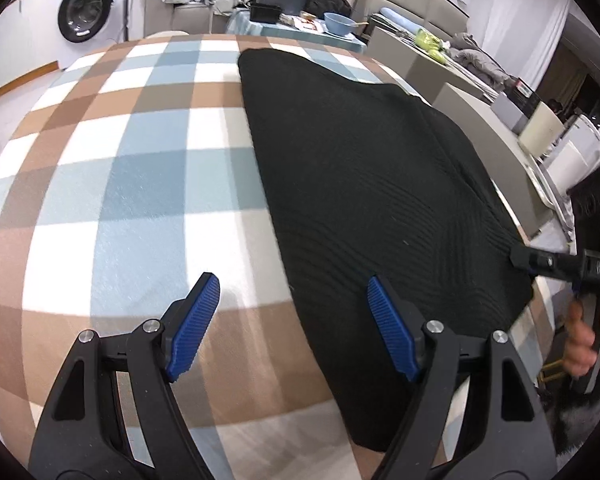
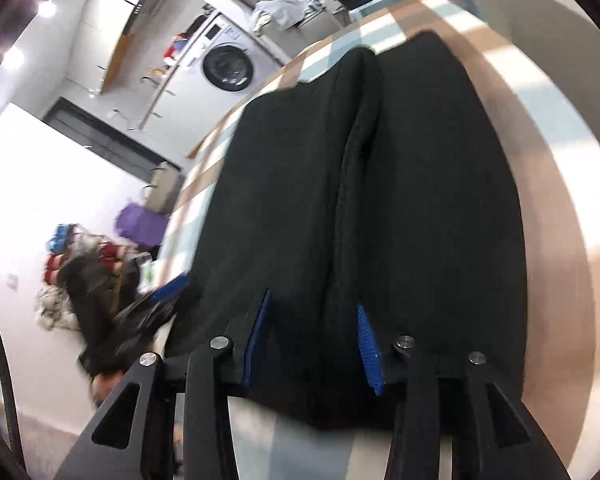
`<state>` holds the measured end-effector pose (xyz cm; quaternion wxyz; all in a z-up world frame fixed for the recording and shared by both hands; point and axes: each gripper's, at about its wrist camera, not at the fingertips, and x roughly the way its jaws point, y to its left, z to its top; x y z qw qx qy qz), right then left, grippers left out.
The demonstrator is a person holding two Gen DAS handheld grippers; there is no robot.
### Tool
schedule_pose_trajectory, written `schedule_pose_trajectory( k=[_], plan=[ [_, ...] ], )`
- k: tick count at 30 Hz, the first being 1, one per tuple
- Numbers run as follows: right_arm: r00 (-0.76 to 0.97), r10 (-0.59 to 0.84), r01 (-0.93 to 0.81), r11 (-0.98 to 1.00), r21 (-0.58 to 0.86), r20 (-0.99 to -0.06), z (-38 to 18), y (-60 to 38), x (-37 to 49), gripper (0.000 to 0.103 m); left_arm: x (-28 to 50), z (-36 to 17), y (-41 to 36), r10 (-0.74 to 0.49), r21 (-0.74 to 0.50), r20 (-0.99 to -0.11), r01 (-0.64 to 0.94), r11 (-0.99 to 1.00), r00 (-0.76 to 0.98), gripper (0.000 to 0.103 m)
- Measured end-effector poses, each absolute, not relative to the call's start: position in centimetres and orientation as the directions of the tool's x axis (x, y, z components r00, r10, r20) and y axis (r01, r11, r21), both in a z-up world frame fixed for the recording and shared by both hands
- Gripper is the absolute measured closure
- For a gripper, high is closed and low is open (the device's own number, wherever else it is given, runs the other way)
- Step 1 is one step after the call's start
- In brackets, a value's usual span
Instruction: Fold small clothes
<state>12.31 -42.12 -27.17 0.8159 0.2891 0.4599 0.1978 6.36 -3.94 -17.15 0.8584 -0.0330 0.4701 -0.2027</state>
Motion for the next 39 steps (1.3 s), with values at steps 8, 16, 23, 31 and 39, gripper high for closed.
schedule_pose_trajectory(
  k=[8, 16, 23, 31, 39],
  plan=[
    [0.576, 0.501, -0.136, 0.838, 0.529, -0.646, -25.3, -41.7, 11.3, 0.093, 3.3, -16.2, -5.7, -0.384, -0.187, -0.798, 0.414, 0.891, 0.465, 0.024],
    [0.570, 0.469, -0.073, 0.847, 0.527, -0.674, -27.2, -43.3, 11.3, 0.079, 6.3, -16.9, -6.6, -0.364, -0.234, -0.812, 0.317, 0.919, 0.456, 0.024],
    [0.544, 0.508, -0.074, 0.822, 0.565, -0.667, -28.4, -44.0, 11.8, 0.078, 9.7, -17.4, -8.2, -0.361, -0.258, -0.799, 0.267, 0.928, 0.482, 0.083],
    [0.457, 0.578, -0.153, 0.800, 0.581, -0.676, -28.2, -41.1, 12.3, 0.074, 9.7, -16.8, -4.4, -0.317, -0.227, -0.786, 0.230, 0.946, 0.530, 0.095],
    [0.377, 0.645, -0.185, 0.756, 0.628, -0.665, -28.5, -36.9, 17.9, 0.068, 9.1, -15.9, -0.1, -0.273, -0.169, -0.779, 0.230, 0.958, 0.565, 0.093]
  ],
)
